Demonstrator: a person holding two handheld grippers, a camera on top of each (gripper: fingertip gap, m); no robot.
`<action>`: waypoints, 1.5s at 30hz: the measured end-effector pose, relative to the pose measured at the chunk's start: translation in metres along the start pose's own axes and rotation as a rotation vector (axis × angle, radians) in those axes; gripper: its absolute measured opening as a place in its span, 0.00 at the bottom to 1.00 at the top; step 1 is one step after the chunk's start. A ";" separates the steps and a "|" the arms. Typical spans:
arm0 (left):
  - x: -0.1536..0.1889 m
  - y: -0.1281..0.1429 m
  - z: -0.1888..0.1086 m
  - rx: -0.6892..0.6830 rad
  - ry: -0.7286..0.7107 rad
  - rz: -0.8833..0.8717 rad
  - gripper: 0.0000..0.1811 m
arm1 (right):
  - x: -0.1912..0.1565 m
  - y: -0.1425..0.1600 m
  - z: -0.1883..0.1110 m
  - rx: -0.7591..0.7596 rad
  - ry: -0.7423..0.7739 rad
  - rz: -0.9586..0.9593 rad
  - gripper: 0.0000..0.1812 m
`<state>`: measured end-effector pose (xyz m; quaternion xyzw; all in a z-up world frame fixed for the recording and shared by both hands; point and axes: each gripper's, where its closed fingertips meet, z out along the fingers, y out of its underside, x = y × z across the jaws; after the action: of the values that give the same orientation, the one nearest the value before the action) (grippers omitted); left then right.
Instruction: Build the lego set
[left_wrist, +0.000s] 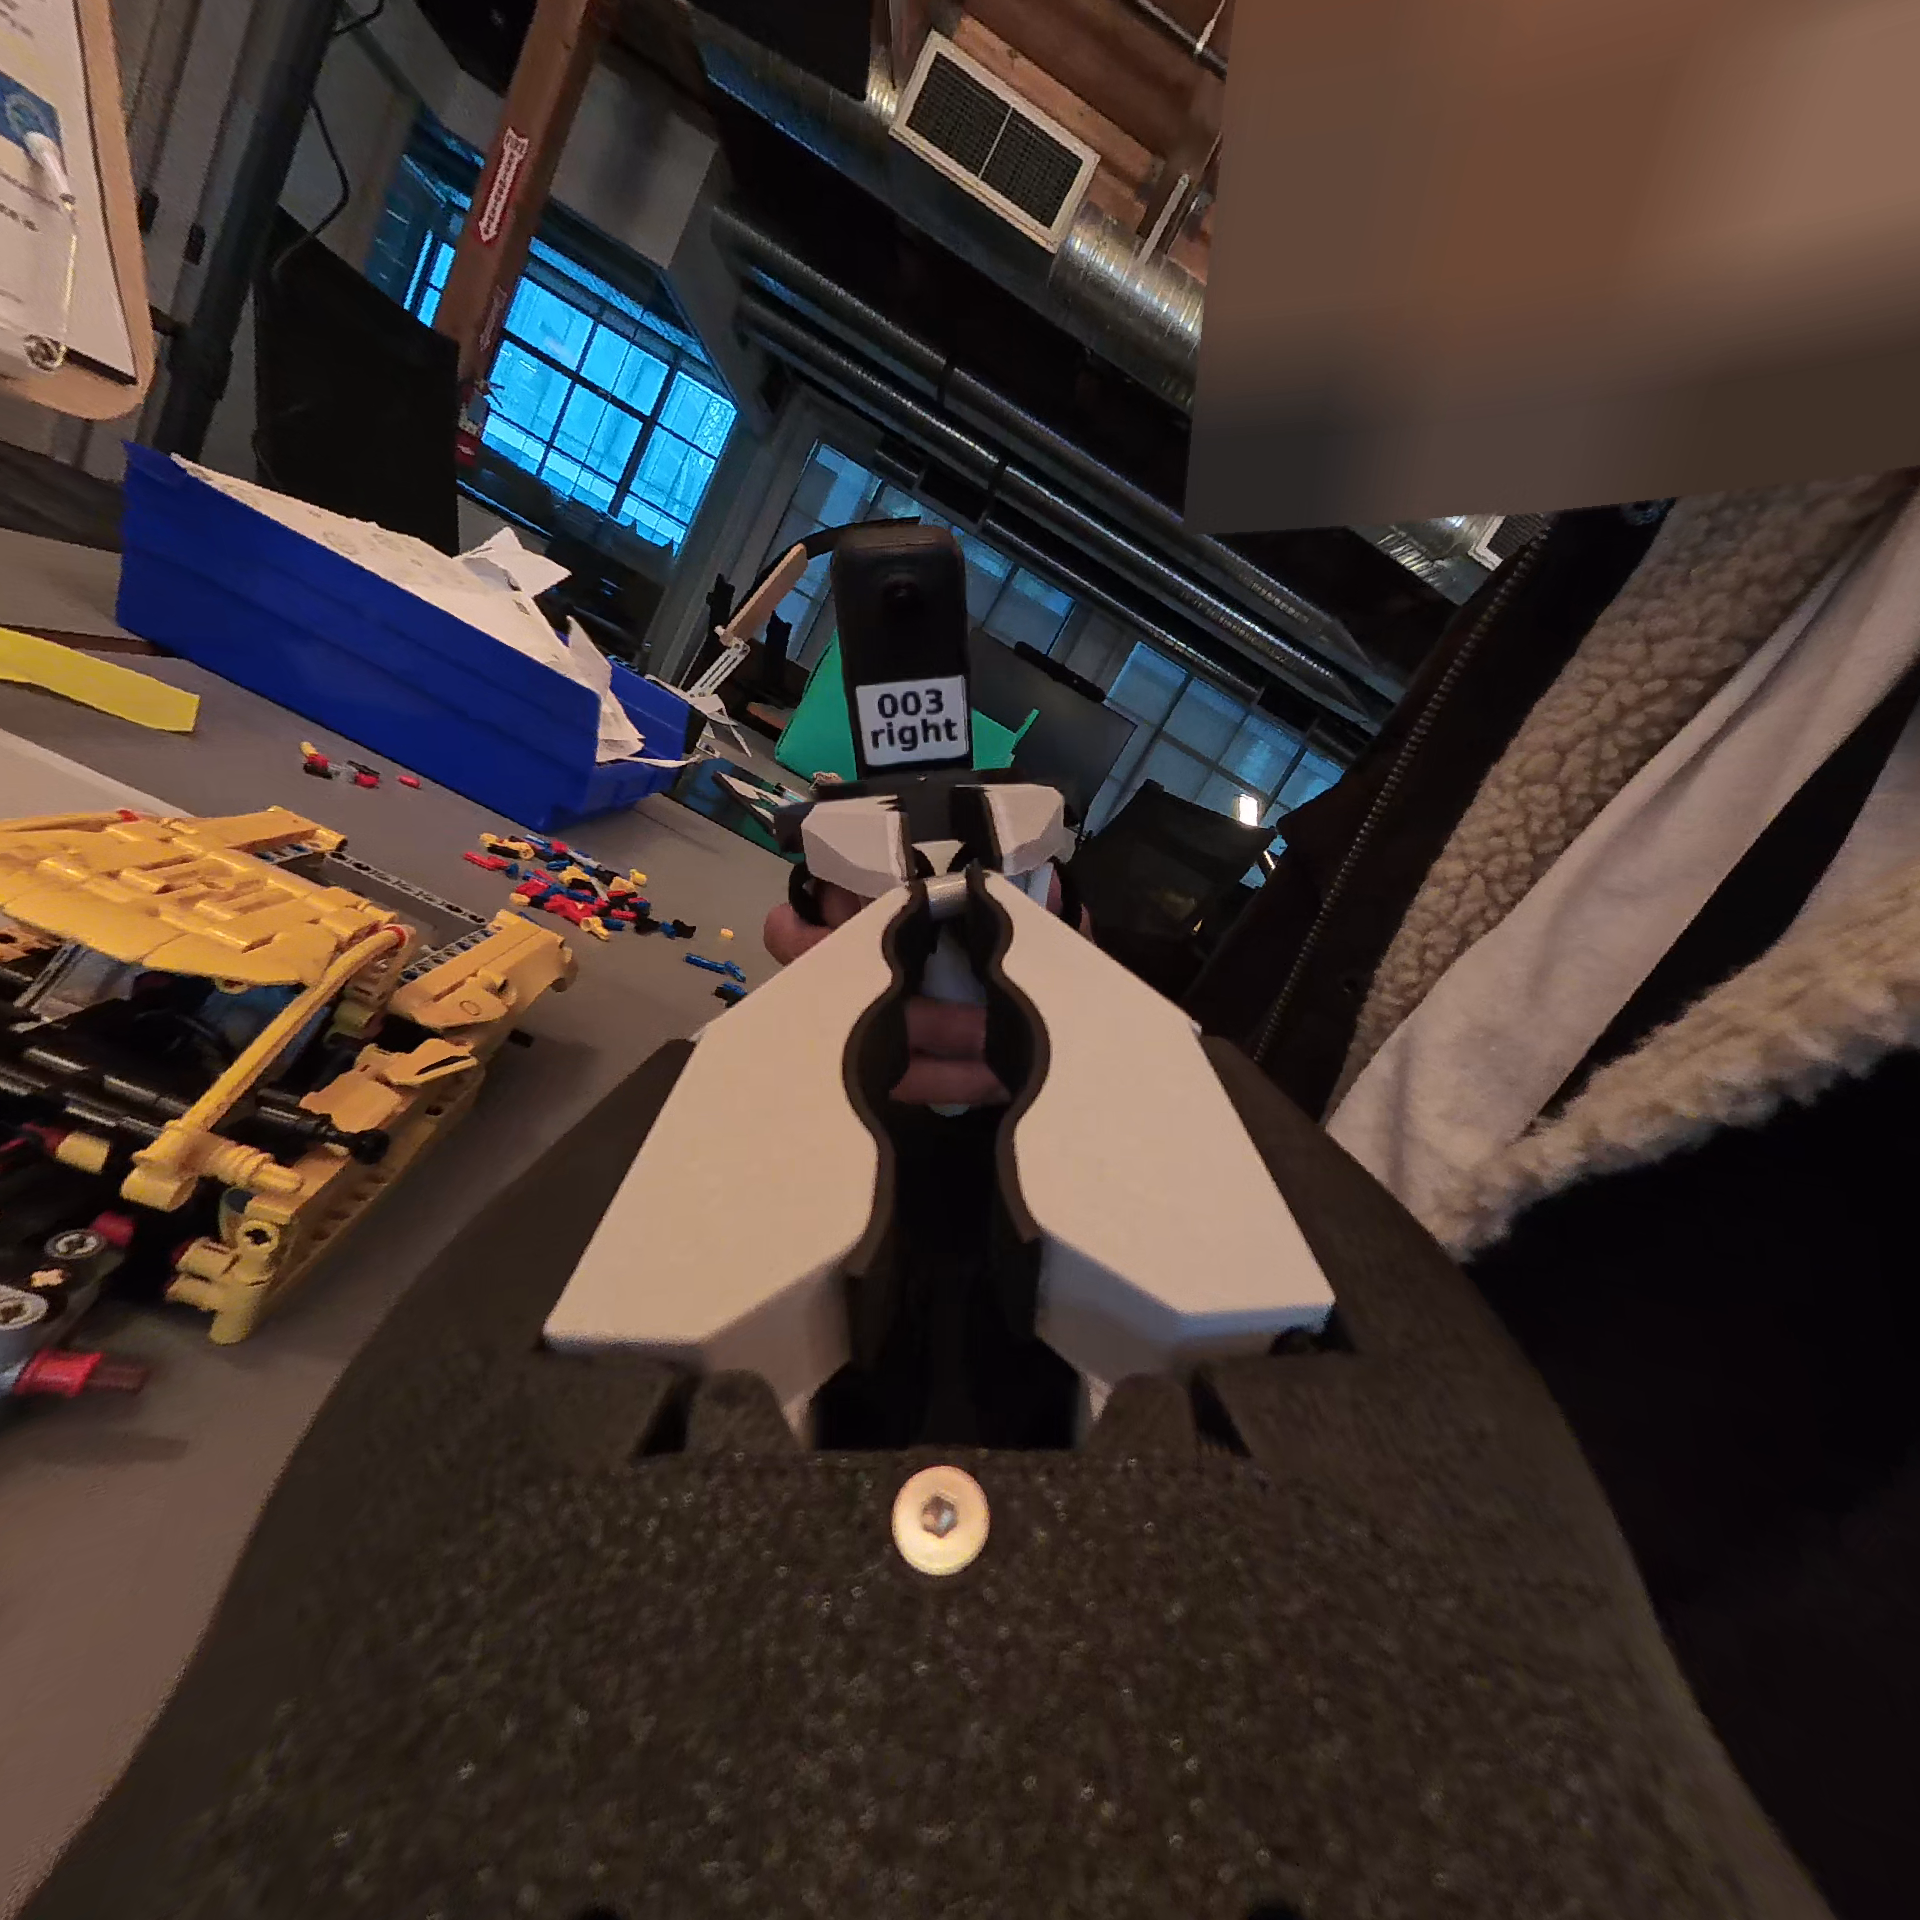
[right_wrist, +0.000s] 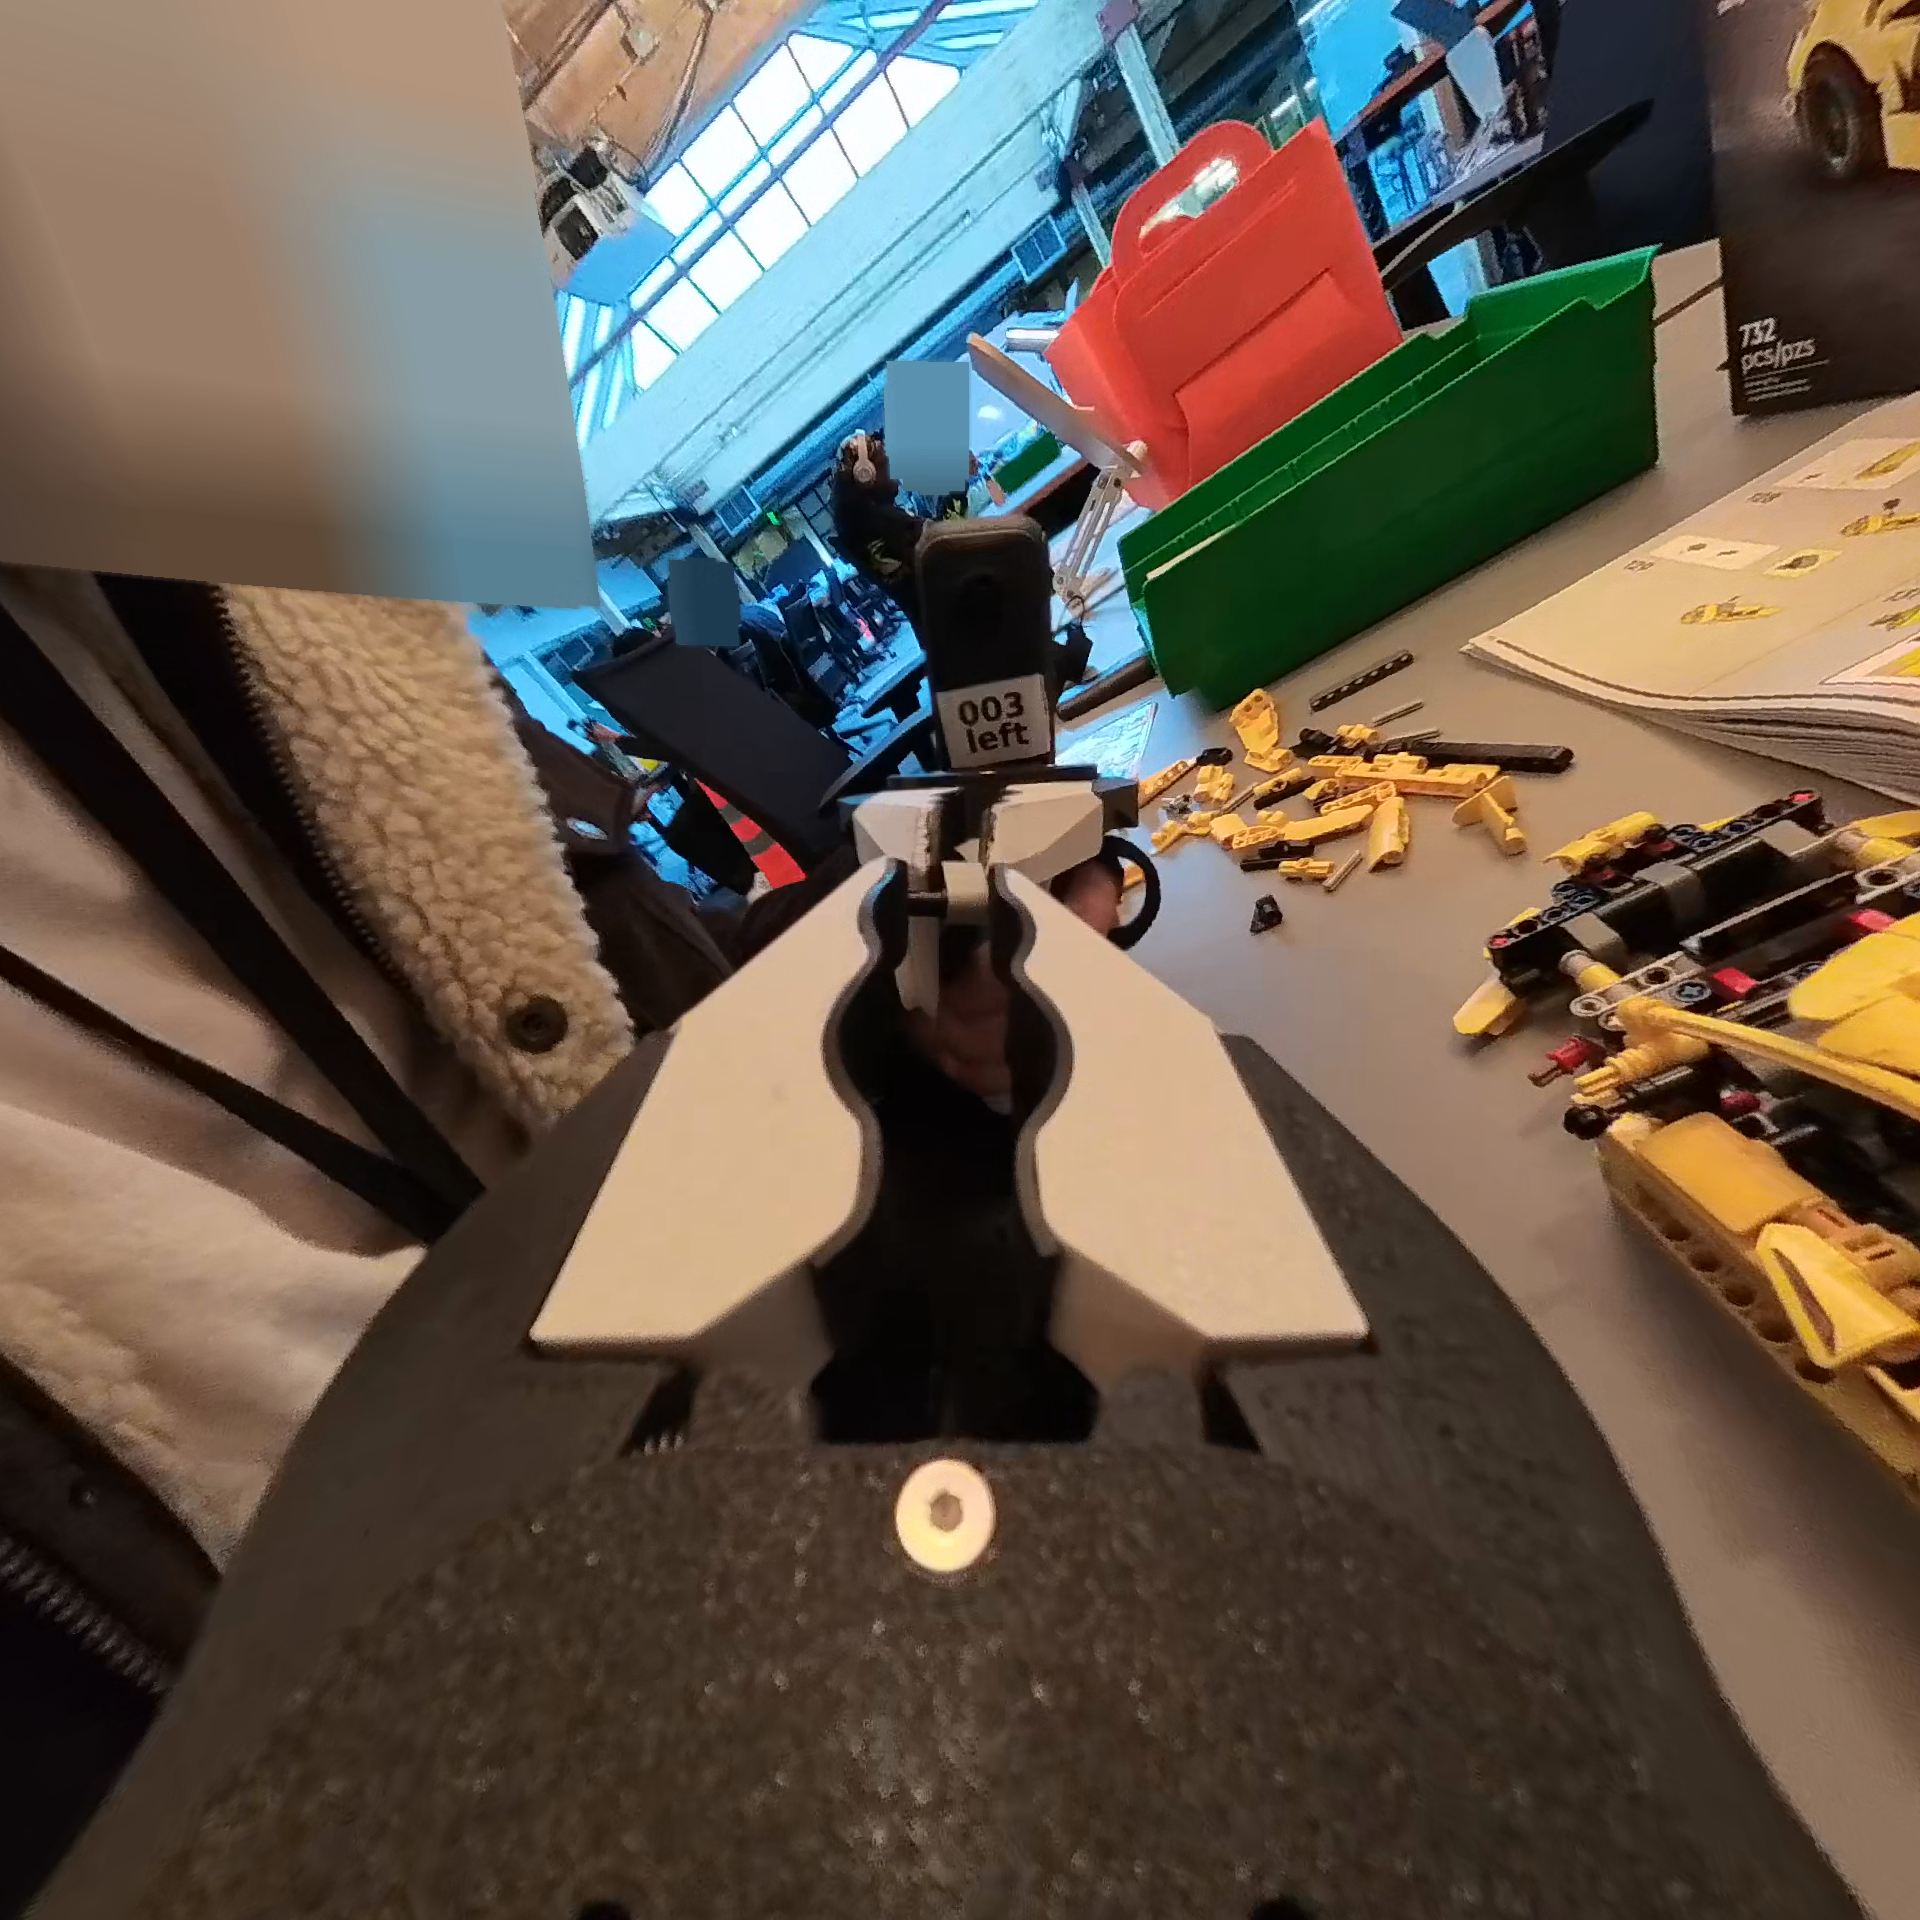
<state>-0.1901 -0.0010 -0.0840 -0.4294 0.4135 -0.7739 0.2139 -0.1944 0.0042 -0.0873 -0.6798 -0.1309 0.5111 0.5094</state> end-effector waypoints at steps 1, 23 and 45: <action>-0.001 -0.001 0.000 0.002 -0.003 -0.007 0.04 | 0.001 -0.001 0.001 0.007 -0.007 0.018 0.08; -0.170 -0.109 -0.180 0.306 -0.618 -0.190 0.04 | 0.114 -0.060 0.012 0.037 0.313 -0.331 0.04; -0.100 -0.089 -0.104 0.097 -0.205 -0.038 0.04 | 0.088 -0.029 0.028 -0.046 0.047 -0.142 0.11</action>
<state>-0.2220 0.1651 -0.0898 -0.5032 0.3433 -0.7488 0.2611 -0.1691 0.0944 -0.1114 -0.6921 -0.1783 0.4544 0.5317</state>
